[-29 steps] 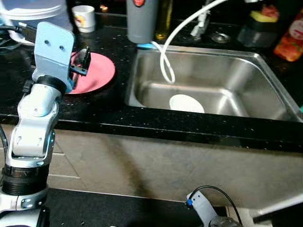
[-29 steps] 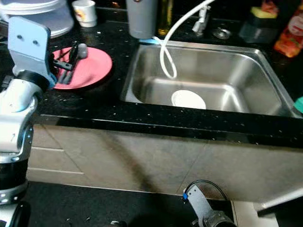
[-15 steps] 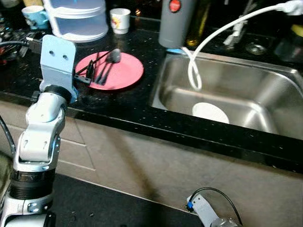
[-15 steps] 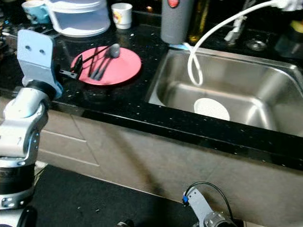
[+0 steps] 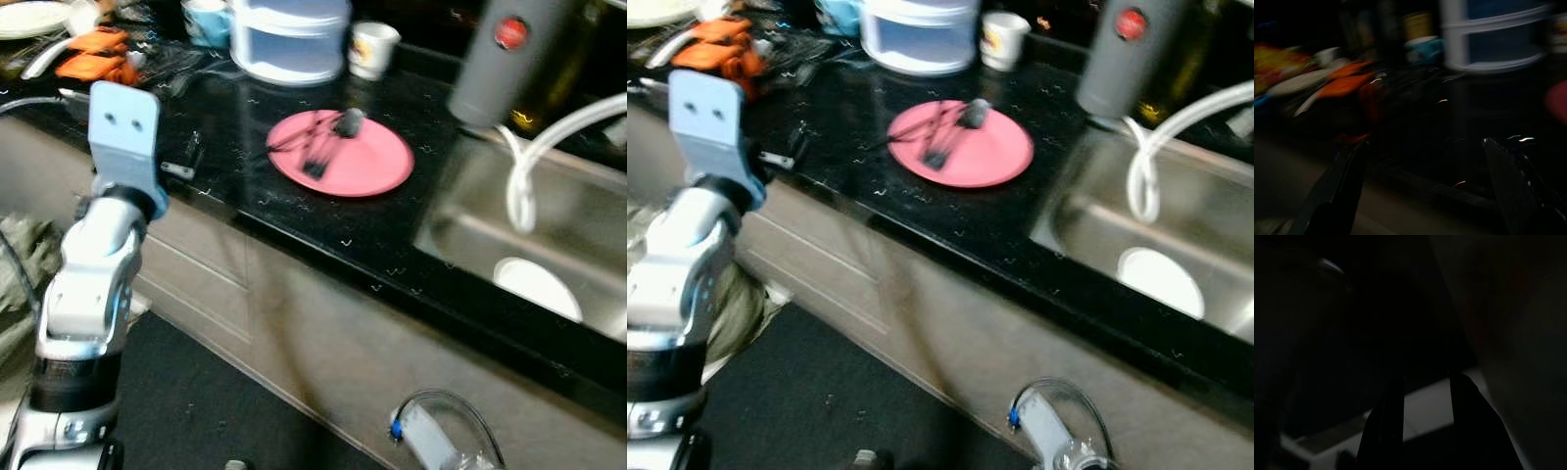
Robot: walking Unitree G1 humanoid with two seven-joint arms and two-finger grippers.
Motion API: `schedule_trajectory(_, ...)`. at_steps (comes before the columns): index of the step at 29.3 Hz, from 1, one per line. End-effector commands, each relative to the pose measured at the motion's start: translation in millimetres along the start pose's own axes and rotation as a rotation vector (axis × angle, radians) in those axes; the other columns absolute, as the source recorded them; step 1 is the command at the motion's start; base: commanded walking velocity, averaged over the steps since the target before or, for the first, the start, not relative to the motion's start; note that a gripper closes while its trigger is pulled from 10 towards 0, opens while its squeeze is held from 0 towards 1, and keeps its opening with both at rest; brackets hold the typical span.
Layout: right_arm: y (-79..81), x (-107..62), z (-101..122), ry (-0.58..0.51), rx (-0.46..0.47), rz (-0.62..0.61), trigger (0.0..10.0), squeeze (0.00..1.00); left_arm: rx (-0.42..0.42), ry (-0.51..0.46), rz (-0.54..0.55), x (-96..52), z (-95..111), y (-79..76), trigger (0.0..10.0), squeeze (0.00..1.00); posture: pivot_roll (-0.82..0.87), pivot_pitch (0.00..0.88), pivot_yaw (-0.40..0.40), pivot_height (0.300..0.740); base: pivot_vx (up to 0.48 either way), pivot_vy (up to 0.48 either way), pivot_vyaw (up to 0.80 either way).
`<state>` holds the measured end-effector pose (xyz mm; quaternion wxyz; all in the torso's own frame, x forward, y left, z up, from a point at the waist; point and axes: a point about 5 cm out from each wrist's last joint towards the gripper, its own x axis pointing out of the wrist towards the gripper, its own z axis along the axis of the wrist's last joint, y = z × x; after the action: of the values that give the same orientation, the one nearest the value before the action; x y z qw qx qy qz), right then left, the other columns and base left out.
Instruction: Kitchen organization
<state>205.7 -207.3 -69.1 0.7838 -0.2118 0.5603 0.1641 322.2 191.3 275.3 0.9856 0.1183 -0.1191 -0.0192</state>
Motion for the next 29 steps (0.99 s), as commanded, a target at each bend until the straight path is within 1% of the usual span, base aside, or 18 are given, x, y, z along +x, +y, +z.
schedule_trajectory(1, 2.9, 1.3, -9, 0.026, 0.017, 0.001, 10.0, 0.0, -0.012, 0.014, -0.04, -0.6, -3, -6.2, 10.0, 0.0, 0.14, 0.131, -0.067, 0.74, 0.0, 0.0, 0.63)
schedule_trajectory(3, 3.1, 1.4, -10, 0.026, 0.036, -0.002, 10.0, 0.0, -0.024, 0.009, -0.059, -1.0, -2, -8.0, 10.0, 0.0, 0.14, 0.134, -0.065, 0.74, 0.0, 0.0, 0.24)
schedule_trajectory(7, 3.7, 1.6, -9, 0.016, 0.056, -0.001, 10.0, 0.0, -0.012, 0.025, -0.075, -1.4, -4, -9.5, 10.0, 0.0, 0.14, 0.135, -0.063, 0.74, 0.0, -0.448, 0.0)
schedule_trajectory(9, 3.9, 1.6, -9, 0.016, 0.056, 0.001, 10.0, 0.0, -0.037, 0.03, -0.069, -0.6, -5, -8.8, 10.0, 0.0, 0.14, 0.136, -0.062, 0.74, 0.0, -0.465, 0.0)
schedule_trajectory(10, 4.3, 1.7, -9, 0.016, 0.06, 0.004, 10.0, 0.0, -0.058, 0.028, -0.057, 0.9, -5, -6.6, 10.0, 0.0, 0.14, 0.137, -0.061, 0.74, 0.0, 0.0, 0.0)
schedule_trajectory(13, 4.6, 1.7, -9, 0.016, 0.062, 0.006, 10.0, 0.0, -0.057, 0.028, -0.069, 2.4, -5, -5.9, 10.0, 0.0, 0.13, 0.137, -0.061, 0.74, 0.0, 0.0, 0.0)
schedule_trajectory(18, 5.1, 1.8, -9, 0.015, 0.069, 0.008, 10.0, 0.0, -0.113, 0.007, -0.12, 5.8, -2, -5.9, 10.0, 0.0, 0.13, 0.137, -0.06, 0.74, 0.0, 0.0, 0.0)
schedule_trajectory(21, 4.9, 1.8, -9, 0.015, 0.071, 0.004, 10.0, 0.0, -0.19, -0.031, -0.175, 10.0, 2, -2.6, 10.0, 0.0, 0.13, 0.137, -0.06, 0.74, 0.0, 0.0, 0.0)
schedule_trajectory(23, 4.9, 1.8, -9, 0.015, 0.072, 0.003, 10.0, 0.0, -0.205, -0.044, -0.206, 11.1, 3, -1.9, 10.0, 0.0, 0.13, 0.137, -0.06, 0.74, 0.0, 0.0, 0.0)
schedule_trajectory(24, 4.8, 1.8, -9, 0.016, 0.072, 0.002, 10.0, 0.0, -0.226, -0.049, -0.208, 13.3, 3, 2.5, 10.0, 0.0, 0.13, 0.137, -0.06, 0.74, 0.0, 0.0, 0.0)
schedule_trajectory(26, 4.4, 1.8, -9, 0.016, 0.074, 0.0, 10.0, 0.0, -0.311, -0.058, -0.197, 19.6, 1, 19.8, 10.0, 0.0, 0.12, 0.139, -0.061, 0.74, 0.0, 0.0, 0.0)
schedule_trajectory(28, 4.4, 1.8, -9, 0.015, 0.076, 0.0, 10.0, 0.0, -0.333, -0.043, -0.189, 22.3, -4, 27.6, 10.0, 0.0, 0.12, 0.139, -0.061, 0.74, 0.0, 0.0, 0.0)
schedule_trajectory(29, 4.4, 1.8, -10, 0.016, 0.077, 0.0, 10.0, 0.0, -0.358, -0.051, -0.193, 23.2, -4, 30.4, 10.0, 0.0, 0.12, 0.139, -0.061, 0.74, 0.0, 0.0, 0.0)
